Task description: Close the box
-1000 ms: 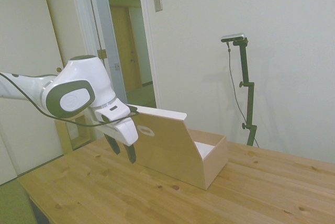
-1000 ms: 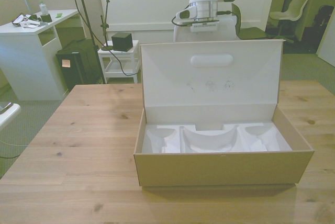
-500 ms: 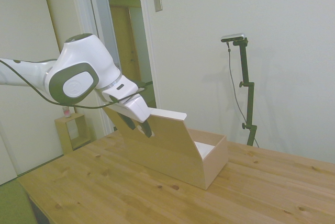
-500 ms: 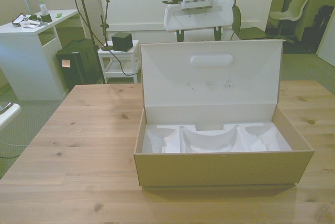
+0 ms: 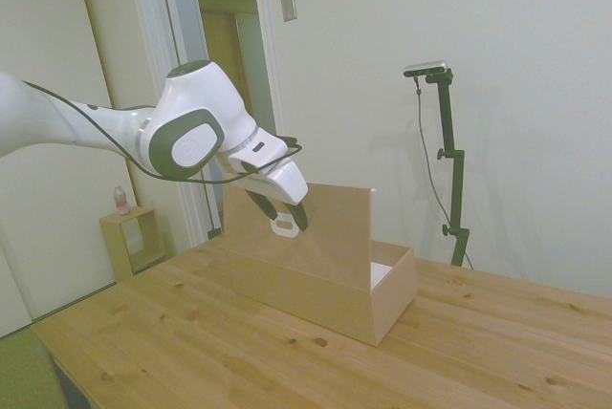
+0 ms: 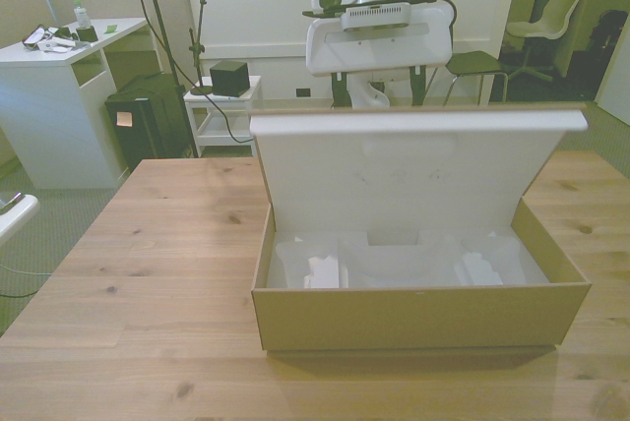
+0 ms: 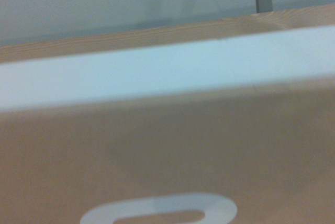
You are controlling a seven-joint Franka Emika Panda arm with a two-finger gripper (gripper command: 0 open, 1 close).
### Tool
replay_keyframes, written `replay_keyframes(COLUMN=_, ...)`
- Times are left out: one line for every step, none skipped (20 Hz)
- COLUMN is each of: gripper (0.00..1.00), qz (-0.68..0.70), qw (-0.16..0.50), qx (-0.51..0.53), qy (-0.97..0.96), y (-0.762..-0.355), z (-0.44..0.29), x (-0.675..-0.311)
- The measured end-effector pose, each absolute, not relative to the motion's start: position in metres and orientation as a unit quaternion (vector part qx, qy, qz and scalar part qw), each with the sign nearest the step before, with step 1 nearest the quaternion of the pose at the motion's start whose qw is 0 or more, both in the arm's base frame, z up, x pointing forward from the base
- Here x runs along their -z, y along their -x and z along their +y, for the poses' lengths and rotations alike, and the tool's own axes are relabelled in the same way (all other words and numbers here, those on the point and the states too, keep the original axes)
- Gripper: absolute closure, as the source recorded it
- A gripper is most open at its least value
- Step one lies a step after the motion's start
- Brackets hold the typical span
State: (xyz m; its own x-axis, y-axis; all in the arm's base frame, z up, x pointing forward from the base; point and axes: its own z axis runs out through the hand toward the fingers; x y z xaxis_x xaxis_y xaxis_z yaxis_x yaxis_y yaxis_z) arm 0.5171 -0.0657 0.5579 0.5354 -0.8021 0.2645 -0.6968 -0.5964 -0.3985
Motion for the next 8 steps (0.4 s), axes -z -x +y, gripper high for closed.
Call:
replay_keyframes(gripper=0.00, qz=0.428, qw=0.127, qx=0.197, qy=0.872, y=-0.516, z=-0.063, x=-0.561)
replay_keyframes(gripper=0.00, qz=0.424, qw=0.130, qx=0.181, qy=0.877, y=-0.513, z=-0.060, x=-0.566)
replay_keyframes(gripper=0.00, qz=0.421, qw=0.130, qx=0.160, qy=0.883, y=-0.508, z=-0.058, x=-0.572)
replay_keyframes(gripper=0.00, qz=0.420, qw=0.124, qx=0.131, qy=0.889, y=-0.501, z=-0.057, x=-0.576)
replay_keyframes(gripper=0.00, qz=0.421, qw=0.117, qx=0.103, qy=0.894, y=-0.495, z=-0.056, x=-0.577)
replay_keyframes(gripper=0.00, qz=0.422, qw=0.110, qx=0.082, qy=0.896, y=-0.491, z=-0.056, x=-0.577)
replay_keyframes(gripper=0.00, qz=0.422, qw=0.106, qx=0.068, qy=0.898, y=-0.489, z=-0.056, x=-0.575)
replay_keyframes(gripper=0.00, qz=0.422, qw=0.103, qx=0.059, qy=0.899, y=-0.488, z=-0.056, x=-0.572)
